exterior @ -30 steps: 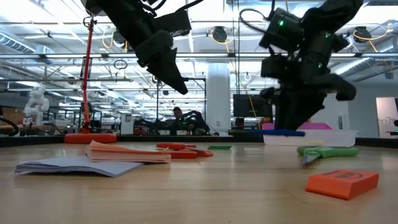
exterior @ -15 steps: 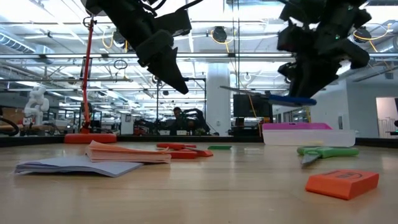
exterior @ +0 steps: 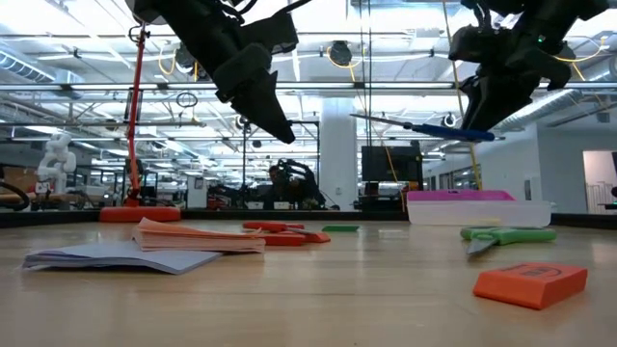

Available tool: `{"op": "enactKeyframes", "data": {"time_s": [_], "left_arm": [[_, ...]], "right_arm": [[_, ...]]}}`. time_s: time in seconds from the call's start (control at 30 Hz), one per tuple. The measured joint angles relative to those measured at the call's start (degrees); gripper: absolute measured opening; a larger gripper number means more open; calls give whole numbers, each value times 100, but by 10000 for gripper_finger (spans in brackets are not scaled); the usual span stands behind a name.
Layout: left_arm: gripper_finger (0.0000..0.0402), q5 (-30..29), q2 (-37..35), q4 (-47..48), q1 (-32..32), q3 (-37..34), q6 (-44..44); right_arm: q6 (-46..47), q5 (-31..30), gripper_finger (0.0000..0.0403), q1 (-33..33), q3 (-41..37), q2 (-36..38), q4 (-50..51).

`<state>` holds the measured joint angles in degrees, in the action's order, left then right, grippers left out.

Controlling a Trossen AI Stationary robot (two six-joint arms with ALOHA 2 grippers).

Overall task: Pack school essentials
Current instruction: Put the blue scissors into the supply box

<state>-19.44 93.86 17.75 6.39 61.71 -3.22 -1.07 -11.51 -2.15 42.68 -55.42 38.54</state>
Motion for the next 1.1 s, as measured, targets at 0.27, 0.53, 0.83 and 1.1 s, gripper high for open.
{"op": "enactKeyframes", "data": {"time_s": [0.27, 0.53, 0.83, 1.1], "left_arm": [[239, 0, 0, -40, 0, 0, 0], [239, 0, 0, -65, 0, 0, 2], [239, 0, -2, -139, 0, 0, 10], [239, 0, -2, -136, 0, 0, -7]], "right_arm": [[209, -383, 82, -140, 0, 279, 72], [322, -1075, 82, -427, 0, 393, 326], [265, -1272, 82, -1534, 0, 433, 504], [230, -1283, 82, -2350, -129, 410, 626]]}}
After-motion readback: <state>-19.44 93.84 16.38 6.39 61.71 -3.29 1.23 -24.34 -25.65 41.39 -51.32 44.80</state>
